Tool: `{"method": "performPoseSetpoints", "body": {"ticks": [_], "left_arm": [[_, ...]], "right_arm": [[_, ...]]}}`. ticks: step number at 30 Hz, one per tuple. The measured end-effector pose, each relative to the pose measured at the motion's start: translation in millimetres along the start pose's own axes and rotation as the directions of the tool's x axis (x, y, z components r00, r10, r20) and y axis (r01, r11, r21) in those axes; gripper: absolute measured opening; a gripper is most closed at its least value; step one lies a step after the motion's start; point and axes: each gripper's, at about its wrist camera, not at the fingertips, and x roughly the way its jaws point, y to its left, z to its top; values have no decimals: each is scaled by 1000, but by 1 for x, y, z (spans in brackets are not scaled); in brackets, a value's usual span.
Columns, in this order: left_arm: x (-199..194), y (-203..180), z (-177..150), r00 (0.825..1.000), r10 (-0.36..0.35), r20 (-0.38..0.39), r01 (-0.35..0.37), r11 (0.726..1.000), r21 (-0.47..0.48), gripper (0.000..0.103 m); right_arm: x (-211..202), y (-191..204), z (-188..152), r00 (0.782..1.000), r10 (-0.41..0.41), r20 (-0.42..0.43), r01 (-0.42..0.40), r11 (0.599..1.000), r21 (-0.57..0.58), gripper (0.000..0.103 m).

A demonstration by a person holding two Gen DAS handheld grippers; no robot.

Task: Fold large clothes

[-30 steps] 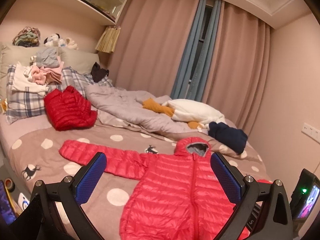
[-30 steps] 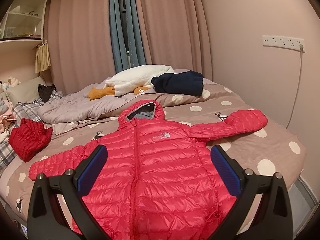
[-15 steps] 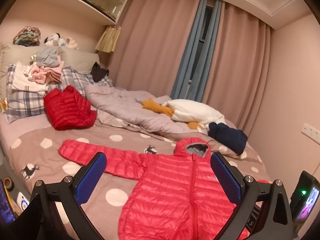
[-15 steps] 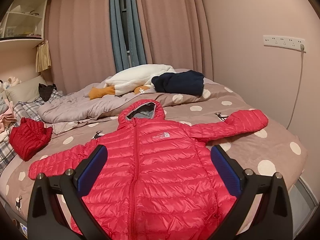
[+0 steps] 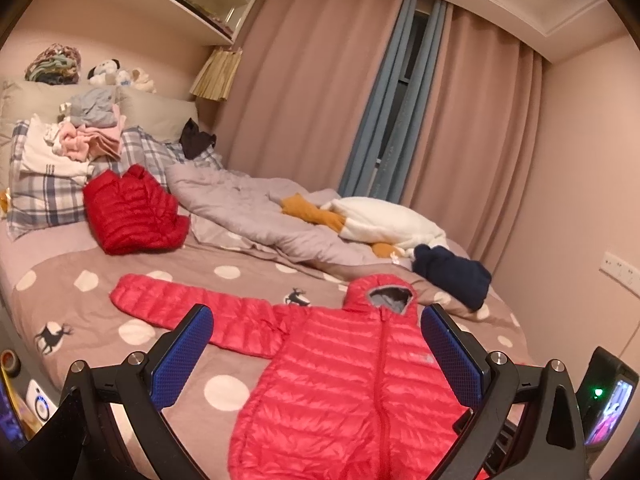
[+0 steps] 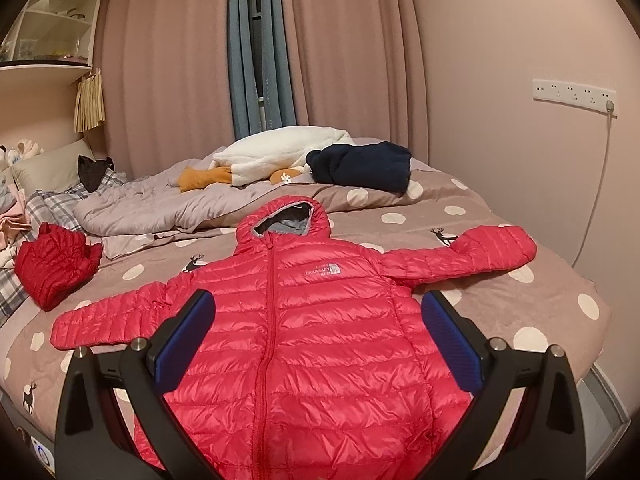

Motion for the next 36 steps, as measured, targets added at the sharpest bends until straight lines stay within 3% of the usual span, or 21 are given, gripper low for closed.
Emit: {"method": "performPoseSetpoints", "body": {"ticks": [9,15,36], "left_arm": [[13,-2,-6,999,1,-50,0,1000,18,102],[16,-11,-9,997,56,-44,-53,997,60,102],[33,-46,-21,999,2,-37,-1,999,45,102]], "right_arm": [[3,-7,-1,1000,-31,-7,31,1000,3,103],[9,-27,-3,999,-39,-23,41,997,61,103],[28,-79,-9,994,-90,-63,99,985,143,103]]}}
